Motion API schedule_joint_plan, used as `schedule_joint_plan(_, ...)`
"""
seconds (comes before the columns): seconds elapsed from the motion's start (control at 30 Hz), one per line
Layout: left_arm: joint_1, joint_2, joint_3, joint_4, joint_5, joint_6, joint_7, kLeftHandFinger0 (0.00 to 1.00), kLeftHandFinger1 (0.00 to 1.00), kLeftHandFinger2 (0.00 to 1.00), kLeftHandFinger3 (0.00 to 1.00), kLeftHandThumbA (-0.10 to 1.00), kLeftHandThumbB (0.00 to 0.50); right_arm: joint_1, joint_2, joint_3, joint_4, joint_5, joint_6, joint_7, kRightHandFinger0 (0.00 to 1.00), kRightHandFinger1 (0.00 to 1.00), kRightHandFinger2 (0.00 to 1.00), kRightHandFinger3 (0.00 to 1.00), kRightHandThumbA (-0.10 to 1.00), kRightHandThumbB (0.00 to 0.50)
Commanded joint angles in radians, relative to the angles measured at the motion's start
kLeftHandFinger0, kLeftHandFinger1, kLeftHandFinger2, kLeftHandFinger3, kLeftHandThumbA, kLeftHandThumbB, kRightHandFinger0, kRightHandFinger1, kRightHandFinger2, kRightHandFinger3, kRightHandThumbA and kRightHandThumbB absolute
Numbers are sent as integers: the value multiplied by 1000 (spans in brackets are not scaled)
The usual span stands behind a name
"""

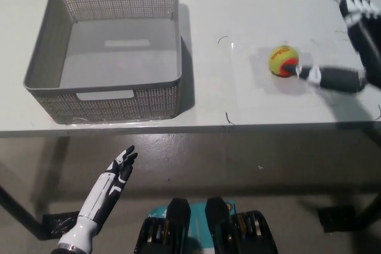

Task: Use the right hand to pick up a tennis ball and put it into a container on the left side

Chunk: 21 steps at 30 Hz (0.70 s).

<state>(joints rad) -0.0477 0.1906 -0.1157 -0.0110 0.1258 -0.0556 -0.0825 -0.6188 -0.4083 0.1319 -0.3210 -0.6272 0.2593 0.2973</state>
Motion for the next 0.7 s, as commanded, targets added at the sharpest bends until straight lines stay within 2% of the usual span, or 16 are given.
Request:
schedule_joint_plan(0.0, 4, 9, 3, -32, -8, -43, -17, 1000, 1000, 1000, 1000, 1000, 193, -189, -61, 49, 102, -101, 171, 171, 1000, 1000, 1000, 1000, 1000, 450)
schedule_joint_plan(0.1, 5, 7, 5, -33, -11, -43, -18, 1000, 1000, 1000, 1000, 1000, 194, -278, -68, 86, 218, -97, 185, 197, 1000, 1000, 1000, 1000, 1000, 467)
schedule_joint_plan(0.17, 6, 9, 4, -34, -10, -45, -20, 1000, 1000, 1000, 1000, 1000, 188, -333, -64, 103, 300, -83, 196, 209, 1000, 1000, 1000, 1000, 1000, 449)
schedule_joint_plan(0.27, 6, 11, 3, -34, -3, -44, -21, 1000, 1000, 1000, 1000, 1000, 187, -387, -59, 124, 394, -71, 196, 213, 1000, 1000, 1000, 1000, 1000, 463)
schedule_joint_plan(0.53, 11, 9, 1, -42, 2, -54, -26, 1000, 1000, 1000, 1000, 1000, 194, -541, 1, 164, 806, -30, 117, 140, 1000, 1000, 1000, 1000, 1000, 462)
schedule_joint_plan(0.67, 10, 8, 4, -41, -6, -62, -27, 1000, 1000, 1000, 1000, 1000, 198, -559, 26, 150, 896, 1, 104, 126, 1000, 1000, 1000, 1000, 1000, 457)
